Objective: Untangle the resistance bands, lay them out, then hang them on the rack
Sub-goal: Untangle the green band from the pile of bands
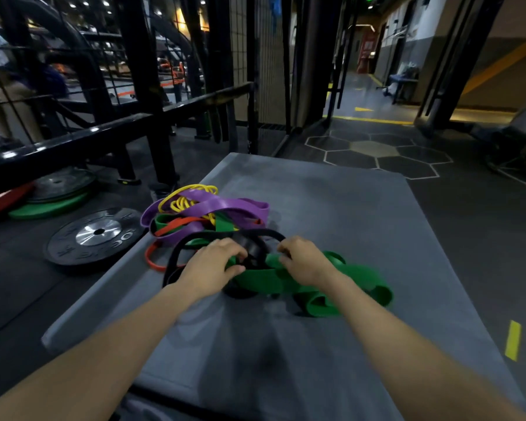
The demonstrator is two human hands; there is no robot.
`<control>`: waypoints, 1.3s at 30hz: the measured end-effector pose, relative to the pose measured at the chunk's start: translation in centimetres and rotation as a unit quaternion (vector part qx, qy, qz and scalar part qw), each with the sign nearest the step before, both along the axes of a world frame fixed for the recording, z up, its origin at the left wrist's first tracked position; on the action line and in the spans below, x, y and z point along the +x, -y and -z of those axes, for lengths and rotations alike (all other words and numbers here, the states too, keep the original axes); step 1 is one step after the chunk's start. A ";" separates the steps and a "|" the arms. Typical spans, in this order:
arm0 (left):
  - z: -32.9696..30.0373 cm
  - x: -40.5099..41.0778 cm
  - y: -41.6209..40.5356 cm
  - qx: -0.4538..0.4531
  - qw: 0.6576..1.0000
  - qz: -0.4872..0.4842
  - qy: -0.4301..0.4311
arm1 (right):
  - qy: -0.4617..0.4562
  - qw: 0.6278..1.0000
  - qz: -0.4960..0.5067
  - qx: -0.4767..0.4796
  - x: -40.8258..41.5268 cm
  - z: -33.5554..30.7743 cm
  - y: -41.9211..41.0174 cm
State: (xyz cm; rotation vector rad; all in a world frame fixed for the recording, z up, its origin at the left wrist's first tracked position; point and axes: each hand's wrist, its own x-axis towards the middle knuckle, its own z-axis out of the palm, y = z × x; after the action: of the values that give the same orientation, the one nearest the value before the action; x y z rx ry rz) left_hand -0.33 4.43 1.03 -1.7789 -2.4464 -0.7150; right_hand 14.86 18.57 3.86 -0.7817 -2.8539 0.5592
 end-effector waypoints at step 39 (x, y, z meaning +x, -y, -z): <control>-6.1 -4.3 1.7 0.005 0.959 -0.260 0.114 | -0.179 0.976 0.119 -0.044 3.3 -5.1 -1.6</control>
State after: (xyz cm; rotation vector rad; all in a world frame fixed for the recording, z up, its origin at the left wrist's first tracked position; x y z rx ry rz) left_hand -4.67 2.70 7.16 -1.0045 -2.8610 -0.9012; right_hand 18.17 20.20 8.92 -0.9156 -2.3823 0.7143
